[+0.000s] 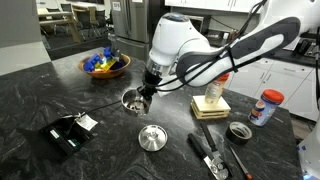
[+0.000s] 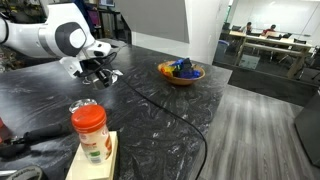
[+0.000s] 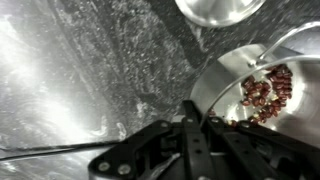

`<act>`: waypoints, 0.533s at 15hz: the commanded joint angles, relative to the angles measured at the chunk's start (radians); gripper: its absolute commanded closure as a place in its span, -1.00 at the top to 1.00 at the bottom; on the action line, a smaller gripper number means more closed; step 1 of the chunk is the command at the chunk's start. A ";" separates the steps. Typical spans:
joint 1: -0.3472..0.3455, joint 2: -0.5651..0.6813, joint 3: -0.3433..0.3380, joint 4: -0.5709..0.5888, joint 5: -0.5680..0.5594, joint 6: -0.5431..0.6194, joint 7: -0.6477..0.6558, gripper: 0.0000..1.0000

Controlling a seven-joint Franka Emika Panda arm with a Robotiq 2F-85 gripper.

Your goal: Place the pot between the lid and the coasters

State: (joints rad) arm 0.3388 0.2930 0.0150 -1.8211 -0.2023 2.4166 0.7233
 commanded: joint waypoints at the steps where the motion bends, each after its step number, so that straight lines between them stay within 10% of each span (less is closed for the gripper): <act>1: -0.006 -0.044 -0.050 -0.054 -0.102 0.022 0.214 -0.98; 8: -0.024 -0.158 -0.069 -0.208 -0.391 -0.122 0.756 -0.98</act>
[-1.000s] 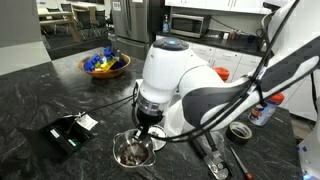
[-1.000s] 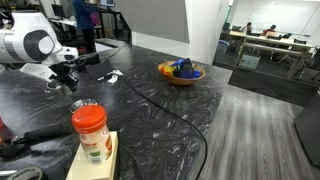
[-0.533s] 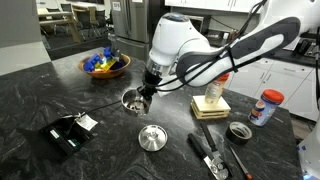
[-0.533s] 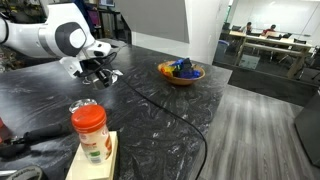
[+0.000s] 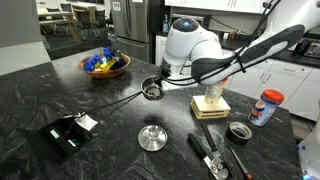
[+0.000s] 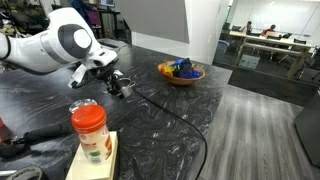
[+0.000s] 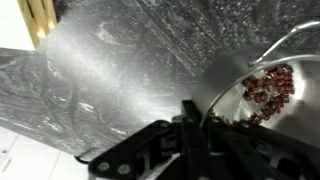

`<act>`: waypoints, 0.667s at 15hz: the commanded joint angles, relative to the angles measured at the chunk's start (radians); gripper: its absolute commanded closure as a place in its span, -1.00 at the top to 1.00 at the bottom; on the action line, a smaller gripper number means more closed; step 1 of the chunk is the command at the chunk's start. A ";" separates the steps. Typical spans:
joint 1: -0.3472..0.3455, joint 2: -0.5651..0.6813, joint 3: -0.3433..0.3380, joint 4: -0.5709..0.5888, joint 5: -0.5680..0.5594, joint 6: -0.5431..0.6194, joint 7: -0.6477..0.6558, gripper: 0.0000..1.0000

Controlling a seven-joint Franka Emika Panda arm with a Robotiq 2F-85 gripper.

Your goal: Place the pot between the lid and the coasters

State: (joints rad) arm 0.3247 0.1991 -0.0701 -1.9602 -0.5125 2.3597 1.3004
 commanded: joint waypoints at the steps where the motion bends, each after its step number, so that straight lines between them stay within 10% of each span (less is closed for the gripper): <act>1: -0.020 -0.079 0.030 -0.091 -0.089 -0.095 0.233 -0.98; 10: -0.077 -0.111 0.121 -0.221 0.011 -0.112 0.385 -0.98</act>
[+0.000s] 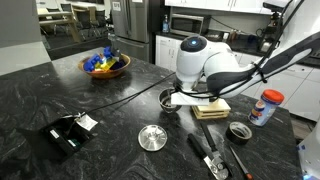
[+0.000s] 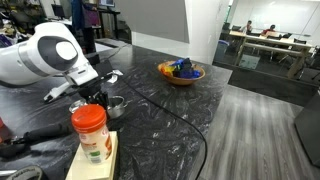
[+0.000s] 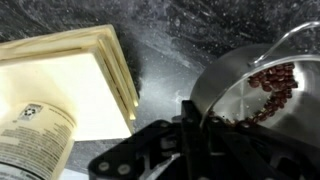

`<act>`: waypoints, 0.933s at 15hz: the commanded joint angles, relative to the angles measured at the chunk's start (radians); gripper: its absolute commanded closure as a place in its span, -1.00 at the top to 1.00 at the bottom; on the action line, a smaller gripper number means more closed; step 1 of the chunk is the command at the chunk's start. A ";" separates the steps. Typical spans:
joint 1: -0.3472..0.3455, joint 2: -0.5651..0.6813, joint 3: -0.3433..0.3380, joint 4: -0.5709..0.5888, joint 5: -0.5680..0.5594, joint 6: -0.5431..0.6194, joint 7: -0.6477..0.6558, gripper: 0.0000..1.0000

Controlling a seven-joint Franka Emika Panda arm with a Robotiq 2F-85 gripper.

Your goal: Place the pot between the lid and the coasters

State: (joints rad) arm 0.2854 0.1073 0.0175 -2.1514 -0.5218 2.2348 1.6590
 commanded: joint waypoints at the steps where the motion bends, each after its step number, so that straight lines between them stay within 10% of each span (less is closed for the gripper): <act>1: -0.041 -0.016 0.036 -0.035 0.023 0.018 0.036 -0.98; 5: -0.050 -0.012 0.043 -0.049 0.021 0.035 0.047 -0.98; 7: -0.054 -0.016 0.048 -0.056 0.028 0.059 0.022 -0.40; 14: -0.062 -0.042 0.052 -0.090 0.058 0.105 -0.007 0.52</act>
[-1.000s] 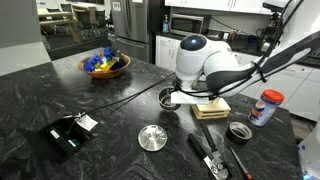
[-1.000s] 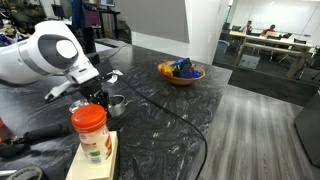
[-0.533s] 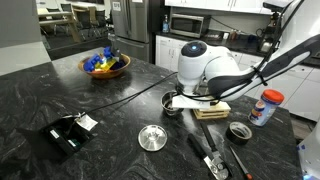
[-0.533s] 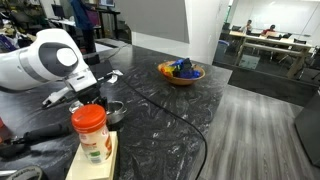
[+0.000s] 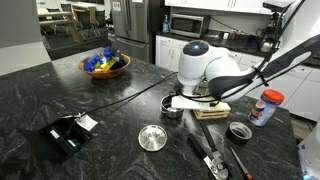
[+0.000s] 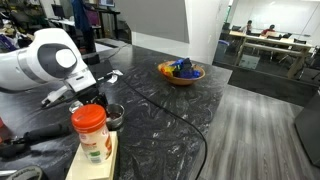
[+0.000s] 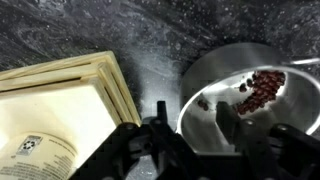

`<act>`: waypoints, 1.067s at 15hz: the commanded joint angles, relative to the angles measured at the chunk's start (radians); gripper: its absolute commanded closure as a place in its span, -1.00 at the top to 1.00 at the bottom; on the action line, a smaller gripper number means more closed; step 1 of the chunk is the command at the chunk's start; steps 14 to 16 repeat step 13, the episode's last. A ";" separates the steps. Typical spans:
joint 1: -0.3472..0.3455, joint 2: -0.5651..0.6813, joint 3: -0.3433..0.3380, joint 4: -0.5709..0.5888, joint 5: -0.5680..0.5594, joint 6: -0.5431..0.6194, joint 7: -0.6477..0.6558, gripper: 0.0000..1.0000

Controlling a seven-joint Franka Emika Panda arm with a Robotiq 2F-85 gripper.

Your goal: Place the pot between the lid and the coasters

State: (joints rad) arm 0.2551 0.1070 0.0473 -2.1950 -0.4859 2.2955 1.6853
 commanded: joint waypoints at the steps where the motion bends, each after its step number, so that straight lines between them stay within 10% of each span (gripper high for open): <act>1: -0.034 -0.053 0.025 -0.058 0.025 0.056 -0.050 0.68; 4: -0.030 -0.033 0.032 -0.035 0.004 0.046 -0.056 1.00; 5: -0.031 -0.045 0.037 -0.044 0.004 0.049 -0.061 0.74; 7: -0.031 -0.040 0.037 -0.043 0.004 0.049 -0.058 0.99; 16: -0.033 -0.036 0.036 -0.042 0.003 0.049 -0.058 1.00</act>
